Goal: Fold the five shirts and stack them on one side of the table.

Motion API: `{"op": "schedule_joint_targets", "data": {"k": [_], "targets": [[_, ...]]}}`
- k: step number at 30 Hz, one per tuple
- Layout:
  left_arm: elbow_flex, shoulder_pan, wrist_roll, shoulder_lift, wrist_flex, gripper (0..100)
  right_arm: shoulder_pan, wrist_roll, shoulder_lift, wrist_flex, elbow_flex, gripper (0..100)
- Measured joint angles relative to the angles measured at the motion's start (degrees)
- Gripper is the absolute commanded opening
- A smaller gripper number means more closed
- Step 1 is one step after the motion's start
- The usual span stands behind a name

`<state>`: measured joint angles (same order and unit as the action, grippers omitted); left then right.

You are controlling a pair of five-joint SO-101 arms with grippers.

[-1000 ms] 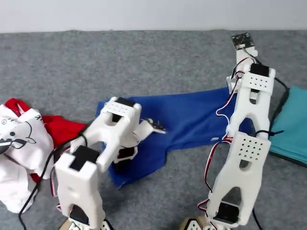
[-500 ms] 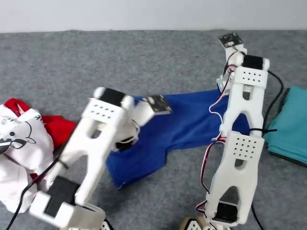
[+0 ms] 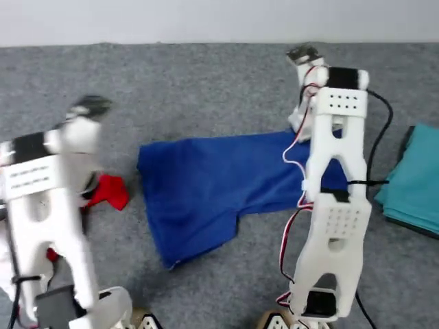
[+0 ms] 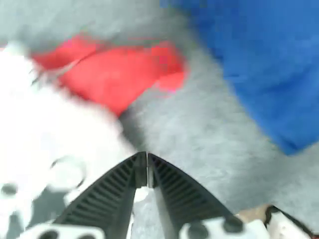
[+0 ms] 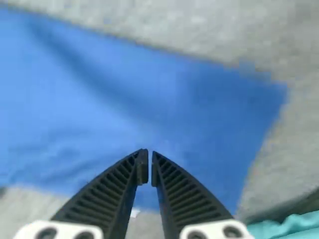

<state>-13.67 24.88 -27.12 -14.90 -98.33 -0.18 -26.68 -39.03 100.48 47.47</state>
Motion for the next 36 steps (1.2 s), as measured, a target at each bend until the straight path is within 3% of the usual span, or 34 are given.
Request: {"op": "schedule_joint_targets", "data": {"k": [4,11,18,21,29,36], "targets": [[0.00,9.93,0.09,0.00,1.32,2,-5.45,-2.37,11.43,0.00,-16.97,2.1],[0.00,17.85,0.09,0.00,4.22,2,-20.13,-7.12,29.54,0.00,-39.91,2.9],[-4.48,21.27,0.09,0.00,9.76,2,-35.08,-10.46,45.19,-8.53,-62.95,25.0],[-8.53,21.36,0.35,0.00,12.92,2,-40.26,-11.25,47.03,-13.01,-71.65,25.5],[-12.40,21.45,0.35,0.00,16.26,2,-51.96,-11.43,43.16,-21.80,-74.73,24.7],[-12.40,21.45,0.35,0.00,16.26,2,-55.12,-11.43,33.14,-27.08,-74.29,18.9]]}}
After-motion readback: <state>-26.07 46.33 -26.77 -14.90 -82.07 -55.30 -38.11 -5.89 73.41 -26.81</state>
